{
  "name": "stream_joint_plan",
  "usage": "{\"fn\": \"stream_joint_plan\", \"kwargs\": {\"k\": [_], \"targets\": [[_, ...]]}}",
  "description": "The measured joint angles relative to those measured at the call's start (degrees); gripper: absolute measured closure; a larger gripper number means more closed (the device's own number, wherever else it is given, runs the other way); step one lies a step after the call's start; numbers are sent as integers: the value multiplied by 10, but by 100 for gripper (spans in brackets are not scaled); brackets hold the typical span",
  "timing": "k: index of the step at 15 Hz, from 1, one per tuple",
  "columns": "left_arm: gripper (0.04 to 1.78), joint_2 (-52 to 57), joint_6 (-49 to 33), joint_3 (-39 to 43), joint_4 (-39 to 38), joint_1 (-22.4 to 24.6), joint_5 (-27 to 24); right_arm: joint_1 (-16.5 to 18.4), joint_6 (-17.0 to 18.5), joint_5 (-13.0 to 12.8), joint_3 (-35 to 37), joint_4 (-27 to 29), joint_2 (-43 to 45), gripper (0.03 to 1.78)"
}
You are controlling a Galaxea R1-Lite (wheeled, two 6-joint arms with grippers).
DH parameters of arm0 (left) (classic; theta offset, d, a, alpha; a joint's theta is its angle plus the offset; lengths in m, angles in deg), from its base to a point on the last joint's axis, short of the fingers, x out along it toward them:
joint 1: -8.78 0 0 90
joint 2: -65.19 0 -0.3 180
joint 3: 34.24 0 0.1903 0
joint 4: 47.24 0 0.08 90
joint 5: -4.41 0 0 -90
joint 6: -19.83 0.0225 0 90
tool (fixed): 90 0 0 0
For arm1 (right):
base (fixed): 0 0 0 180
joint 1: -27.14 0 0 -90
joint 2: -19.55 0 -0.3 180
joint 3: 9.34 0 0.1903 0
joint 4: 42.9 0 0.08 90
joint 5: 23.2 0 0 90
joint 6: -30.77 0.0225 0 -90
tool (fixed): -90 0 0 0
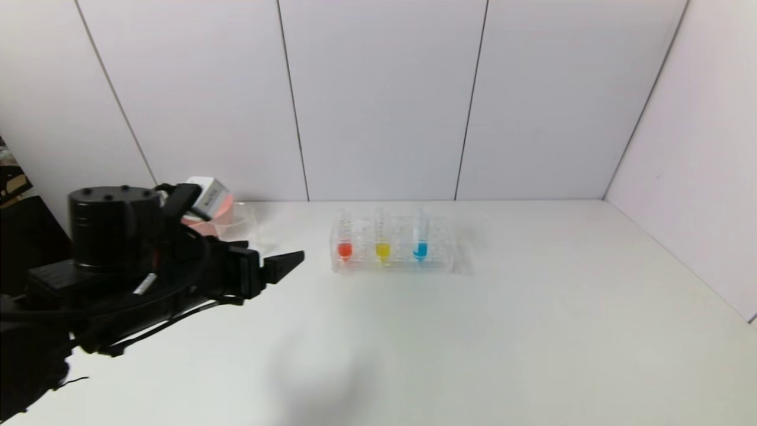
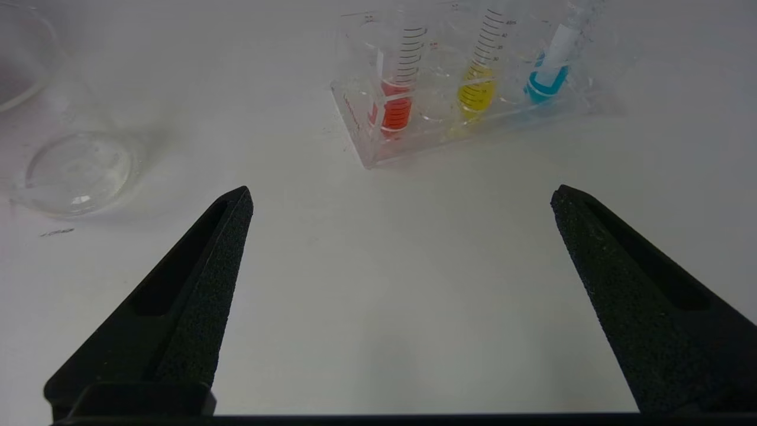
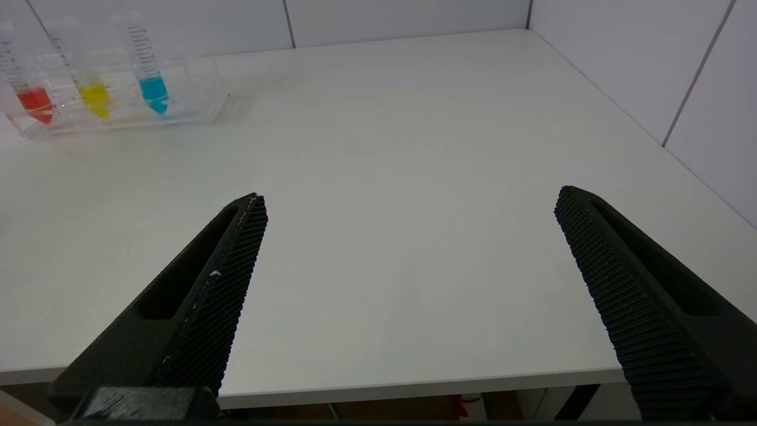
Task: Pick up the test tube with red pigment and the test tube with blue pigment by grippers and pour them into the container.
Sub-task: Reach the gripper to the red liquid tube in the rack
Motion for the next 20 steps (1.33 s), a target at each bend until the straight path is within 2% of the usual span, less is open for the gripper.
{"fn": "stream_joint_plan", "kwargs": {"k": [3,5,8,12,20], "targets": [[6,-88,-28,-78,9,-90,154,0,0,0,0,0,0,4],[6,-139,-36,-120,16,-124,246,0,0,0,0,0,0,4],[6,-204,-39,-164,-3,-147,344,0,0,0,0,0,0,4],[6,-259,-35,-201,-37,-149,356,0,0,0,0,0,0,4],[6,-349,-5,-325,-41,-105,356,0,0,0,0,0,0,4]]}}
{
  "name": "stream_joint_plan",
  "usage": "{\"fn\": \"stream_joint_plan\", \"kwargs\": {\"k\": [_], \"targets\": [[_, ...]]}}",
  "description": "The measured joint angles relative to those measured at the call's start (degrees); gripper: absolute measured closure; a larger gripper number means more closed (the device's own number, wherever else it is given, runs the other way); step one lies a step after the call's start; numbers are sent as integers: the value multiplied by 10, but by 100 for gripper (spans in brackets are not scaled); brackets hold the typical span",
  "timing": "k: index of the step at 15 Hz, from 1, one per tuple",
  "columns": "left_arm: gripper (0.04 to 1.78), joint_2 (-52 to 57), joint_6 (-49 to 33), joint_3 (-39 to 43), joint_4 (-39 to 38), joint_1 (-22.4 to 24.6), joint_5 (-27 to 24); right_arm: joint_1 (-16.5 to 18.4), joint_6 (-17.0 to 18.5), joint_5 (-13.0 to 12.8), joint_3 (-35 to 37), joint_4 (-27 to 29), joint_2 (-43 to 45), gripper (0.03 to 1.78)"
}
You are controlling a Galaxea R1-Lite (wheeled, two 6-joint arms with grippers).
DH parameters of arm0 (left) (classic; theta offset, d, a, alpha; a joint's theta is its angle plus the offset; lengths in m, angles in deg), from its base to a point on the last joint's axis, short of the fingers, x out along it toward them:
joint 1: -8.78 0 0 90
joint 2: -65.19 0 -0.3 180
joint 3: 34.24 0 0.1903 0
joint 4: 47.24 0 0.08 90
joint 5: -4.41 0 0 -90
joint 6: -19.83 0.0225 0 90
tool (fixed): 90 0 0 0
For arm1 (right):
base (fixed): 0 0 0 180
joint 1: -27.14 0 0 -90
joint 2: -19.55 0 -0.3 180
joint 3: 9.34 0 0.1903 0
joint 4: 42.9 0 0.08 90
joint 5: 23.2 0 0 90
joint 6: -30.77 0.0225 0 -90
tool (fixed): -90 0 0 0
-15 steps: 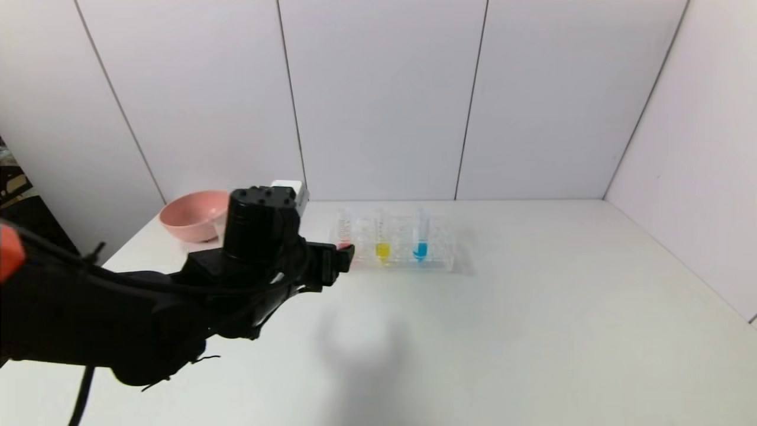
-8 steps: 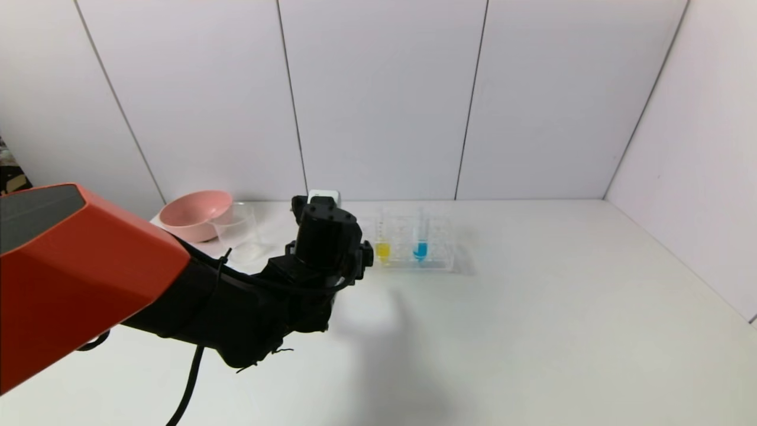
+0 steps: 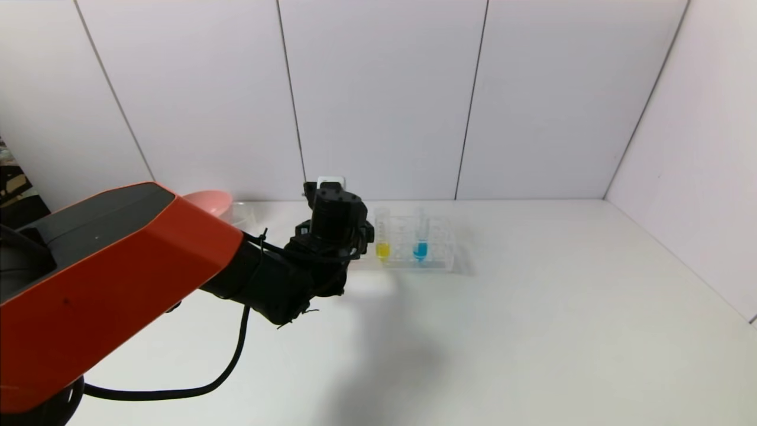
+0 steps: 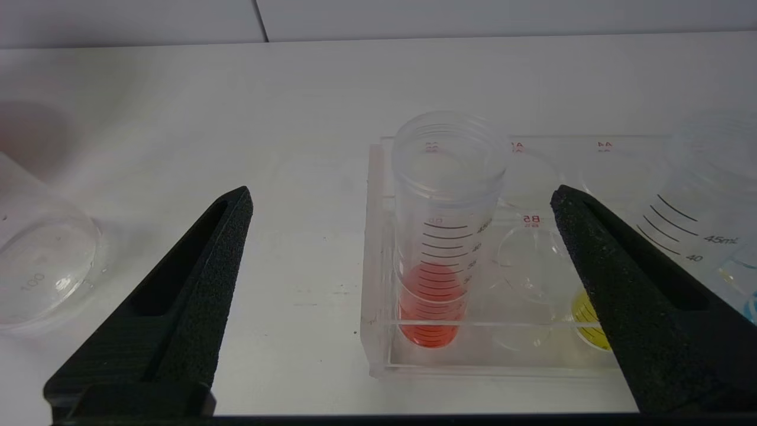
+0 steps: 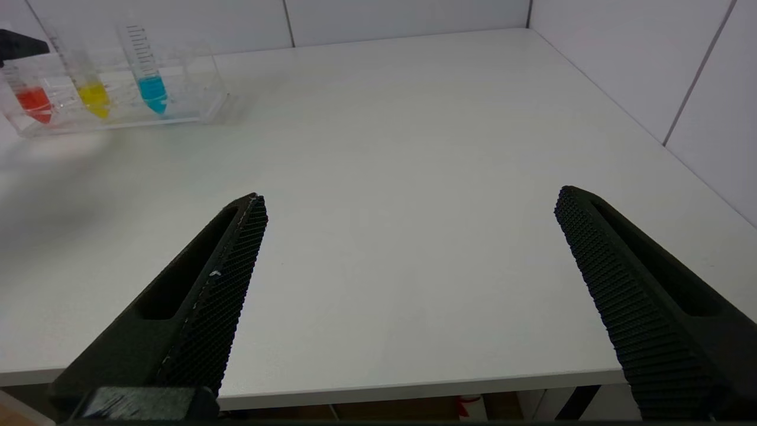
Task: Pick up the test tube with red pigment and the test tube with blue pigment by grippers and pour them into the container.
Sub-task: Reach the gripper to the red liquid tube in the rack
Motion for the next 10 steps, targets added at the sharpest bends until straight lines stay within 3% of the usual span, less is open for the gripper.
{"fn": "stream_joint_plan", "kwargs": {"k": [6,10], "targets": [[10,-16,2,-13,0,5,-5,0,0,0,0,0,0,4],[49,-16,1,-12,-1,4,-6,0,0,0,0,0,0,4]]}}
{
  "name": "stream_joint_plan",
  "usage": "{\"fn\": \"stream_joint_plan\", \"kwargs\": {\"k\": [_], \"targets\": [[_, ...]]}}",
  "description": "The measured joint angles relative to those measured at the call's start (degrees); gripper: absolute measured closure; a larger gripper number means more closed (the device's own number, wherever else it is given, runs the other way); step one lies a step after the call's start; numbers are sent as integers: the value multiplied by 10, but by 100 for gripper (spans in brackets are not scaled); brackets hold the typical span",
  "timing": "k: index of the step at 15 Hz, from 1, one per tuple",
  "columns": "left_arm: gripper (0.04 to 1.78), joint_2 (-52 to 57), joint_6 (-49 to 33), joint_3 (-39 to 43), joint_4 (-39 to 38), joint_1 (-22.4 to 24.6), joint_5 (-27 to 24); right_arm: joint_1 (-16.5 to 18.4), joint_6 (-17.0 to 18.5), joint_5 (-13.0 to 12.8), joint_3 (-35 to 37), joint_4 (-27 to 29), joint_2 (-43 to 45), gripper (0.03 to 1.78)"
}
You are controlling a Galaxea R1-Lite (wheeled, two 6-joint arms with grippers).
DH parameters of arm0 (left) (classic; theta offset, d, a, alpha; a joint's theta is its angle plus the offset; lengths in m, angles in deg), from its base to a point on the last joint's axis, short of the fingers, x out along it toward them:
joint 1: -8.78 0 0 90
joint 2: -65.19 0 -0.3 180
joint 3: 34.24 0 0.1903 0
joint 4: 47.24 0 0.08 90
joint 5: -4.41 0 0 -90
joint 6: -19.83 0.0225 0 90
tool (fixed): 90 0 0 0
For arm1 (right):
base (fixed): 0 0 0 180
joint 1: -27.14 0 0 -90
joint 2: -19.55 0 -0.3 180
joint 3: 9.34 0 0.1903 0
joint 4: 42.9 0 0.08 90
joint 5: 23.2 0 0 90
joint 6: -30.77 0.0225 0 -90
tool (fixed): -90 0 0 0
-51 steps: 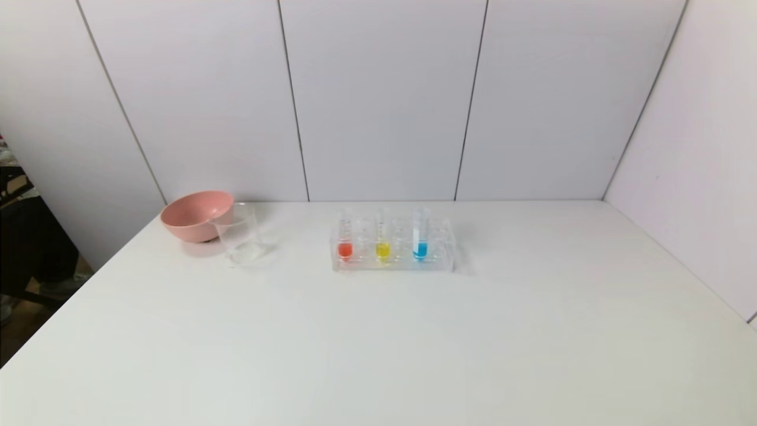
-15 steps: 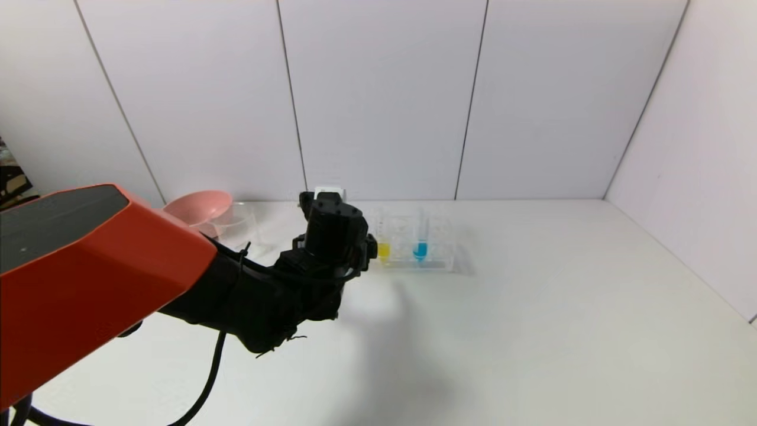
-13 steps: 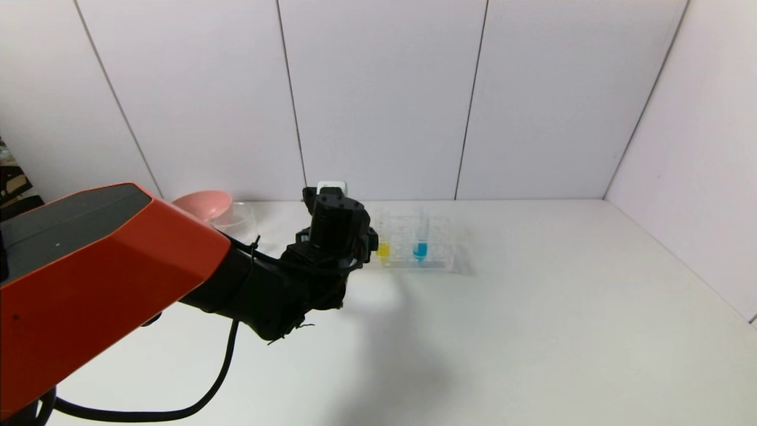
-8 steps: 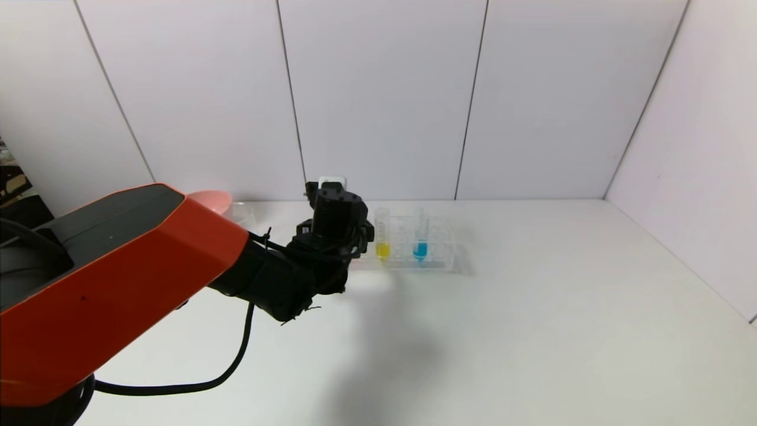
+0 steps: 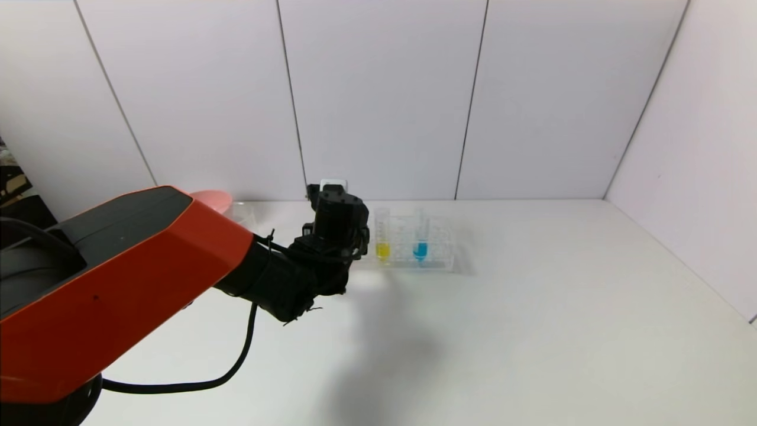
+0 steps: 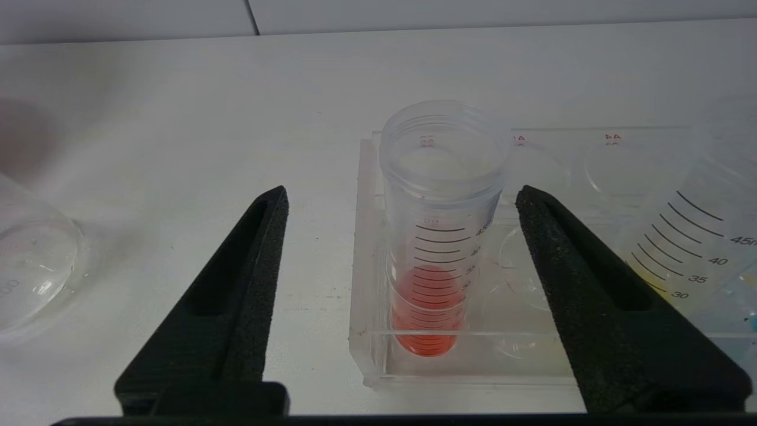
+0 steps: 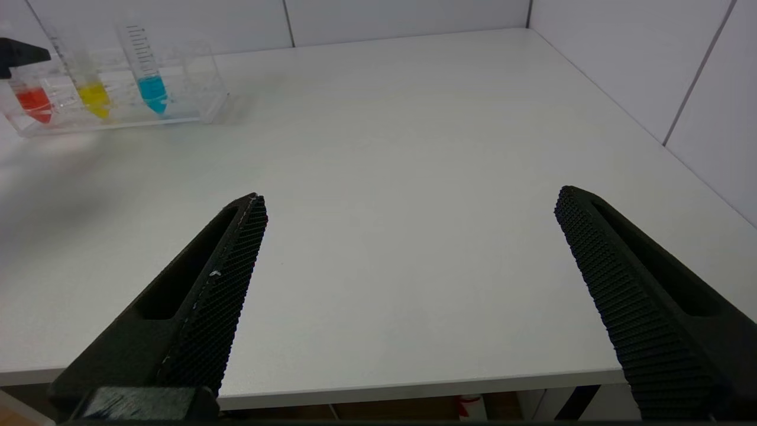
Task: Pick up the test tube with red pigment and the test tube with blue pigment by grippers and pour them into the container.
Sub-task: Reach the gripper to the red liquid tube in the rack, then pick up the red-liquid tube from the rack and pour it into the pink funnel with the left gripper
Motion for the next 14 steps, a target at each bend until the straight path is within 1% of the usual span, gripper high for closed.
{"fn": "stream_joint_plan", "kwargs": {"k": [4,5,7,11,14], "targets": [[123,3,1,1,0,-2,0,0,0,0,0,0,0,4],[134,4,1,1,0,-3,0,0,0,0,0,0,0,4],[138,7,0,2,0,-3,-1,0,0,0,0,0,0,4],[138,14,2,0,0,-3,2,0,0,0,0,0,0,4],[138,34,24,-8,1,-3,4,0,0,0,0,0,0,4]]}}
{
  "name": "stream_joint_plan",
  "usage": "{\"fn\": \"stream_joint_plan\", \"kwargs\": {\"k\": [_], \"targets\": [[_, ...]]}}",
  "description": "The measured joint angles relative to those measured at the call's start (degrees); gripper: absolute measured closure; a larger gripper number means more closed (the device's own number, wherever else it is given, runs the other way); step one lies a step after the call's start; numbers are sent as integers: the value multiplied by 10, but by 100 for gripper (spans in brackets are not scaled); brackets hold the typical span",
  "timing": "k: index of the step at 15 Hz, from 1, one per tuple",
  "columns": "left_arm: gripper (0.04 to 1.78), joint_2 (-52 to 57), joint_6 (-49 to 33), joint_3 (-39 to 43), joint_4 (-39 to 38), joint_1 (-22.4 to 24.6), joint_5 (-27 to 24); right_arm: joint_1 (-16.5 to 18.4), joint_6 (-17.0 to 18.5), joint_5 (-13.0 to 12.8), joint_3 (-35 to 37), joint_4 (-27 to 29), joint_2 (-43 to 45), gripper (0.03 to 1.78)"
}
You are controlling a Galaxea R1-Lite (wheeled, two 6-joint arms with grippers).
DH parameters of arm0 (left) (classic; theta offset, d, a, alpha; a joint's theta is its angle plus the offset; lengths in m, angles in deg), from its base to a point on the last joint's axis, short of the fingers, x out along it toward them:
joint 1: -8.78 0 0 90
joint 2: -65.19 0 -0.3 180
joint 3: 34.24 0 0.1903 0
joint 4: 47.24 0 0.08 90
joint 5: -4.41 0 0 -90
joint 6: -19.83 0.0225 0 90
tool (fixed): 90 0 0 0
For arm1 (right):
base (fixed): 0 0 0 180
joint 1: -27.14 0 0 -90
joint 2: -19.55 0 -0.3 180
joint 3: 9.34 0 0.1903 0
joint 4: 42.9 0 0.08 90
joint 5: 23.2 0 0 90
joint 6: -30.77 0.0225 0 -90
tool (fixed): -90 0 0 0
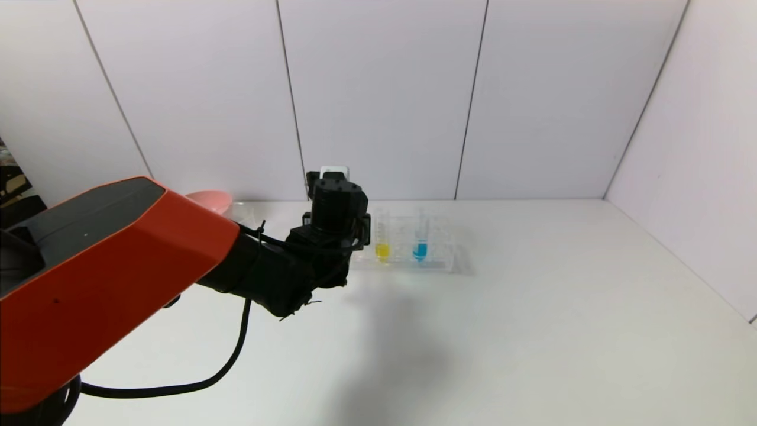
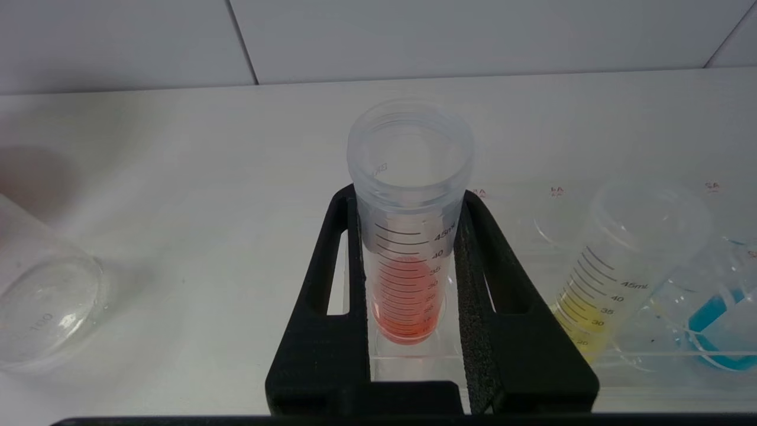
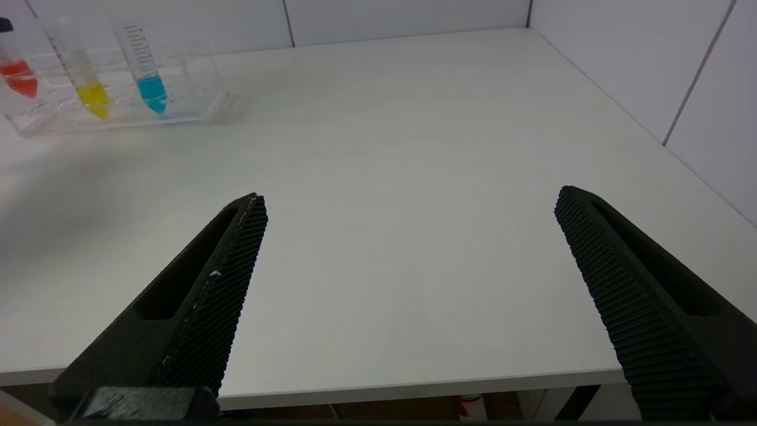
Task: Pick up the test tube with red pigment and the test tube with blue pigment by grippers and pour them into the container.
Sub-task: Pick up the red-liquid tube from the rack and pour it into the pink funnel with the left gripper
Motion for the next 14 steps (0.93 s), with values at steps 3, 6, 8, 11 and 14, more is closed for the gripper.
{"fn": "stream_joint_plan", "kwargs": {"k": [3,6,8,11,14], "targets": [[138,26,20,-12,8,-1,2,0,0,0,0,0,0,4],[138,42,25,-17,8,-8,2,0,0,0,0,0,0,4],[138,48,25,-17,8,-10,2,0,0,0,0,0,0,4],[138,55,25,-14,8,-13,1,0,0,0,0,0,0,4],[138,84,24,12,25,-11,-17,0,0,0,0,0,0,4]]}}
